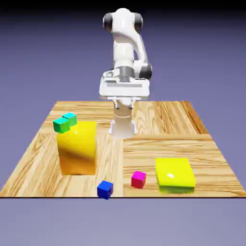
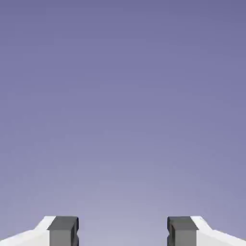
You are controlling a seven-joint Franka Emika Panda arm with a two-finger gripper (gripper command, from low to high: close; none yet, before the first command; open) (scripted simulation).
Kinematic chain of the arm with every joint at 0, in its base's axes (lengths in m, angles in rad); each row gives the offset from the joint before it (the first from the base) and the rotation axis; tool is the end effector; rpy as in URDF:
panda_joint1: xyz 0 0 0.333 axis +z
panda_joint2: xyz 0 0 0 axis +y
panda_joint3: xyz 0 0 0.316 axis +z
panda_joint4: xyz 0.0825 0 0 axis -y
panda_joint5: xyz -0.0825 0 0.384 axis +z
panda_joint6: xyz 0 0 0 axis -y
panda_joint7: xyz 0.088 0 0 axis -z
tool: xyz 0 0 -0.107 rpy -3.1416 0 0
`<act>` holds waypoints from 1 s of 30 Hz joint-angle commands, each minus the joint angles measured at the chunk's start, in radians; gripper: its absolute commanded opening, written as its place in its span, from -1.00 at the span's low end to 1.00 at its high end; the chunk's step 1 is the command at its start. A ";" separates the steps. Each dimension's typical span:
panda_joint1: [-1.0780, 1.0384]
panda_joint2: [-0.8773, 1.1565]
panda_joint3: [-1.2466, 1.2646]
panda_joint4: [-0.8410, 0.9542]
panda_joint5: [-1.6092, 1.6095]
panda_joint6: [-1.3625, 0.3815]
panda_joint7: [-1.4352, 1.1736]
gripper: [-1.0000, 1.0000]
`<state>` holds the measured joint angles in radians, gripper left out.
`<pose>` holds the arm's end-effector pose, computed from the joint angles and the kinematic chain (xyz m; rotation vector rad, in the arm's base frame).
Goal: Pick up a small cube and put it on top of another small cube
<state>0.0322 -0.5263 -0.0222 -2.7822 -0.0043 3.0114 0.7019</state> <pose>0.3996 0.0042 0.4510 -2.5377 0.9109 -0.9979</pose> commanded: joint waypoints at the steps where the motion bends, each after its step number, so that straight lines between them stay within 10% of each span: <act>1: 0.017 0.036 -0.018 0.023 -0.004 -0.021 -0.033 0.00; 30: 0.488 1.054 -0.535 0.669 -0.104 -0.618 -0.944 0.00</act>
<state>0.5200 0.5273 -0.5575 -2.1128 -0.1083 2.3938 -0.2417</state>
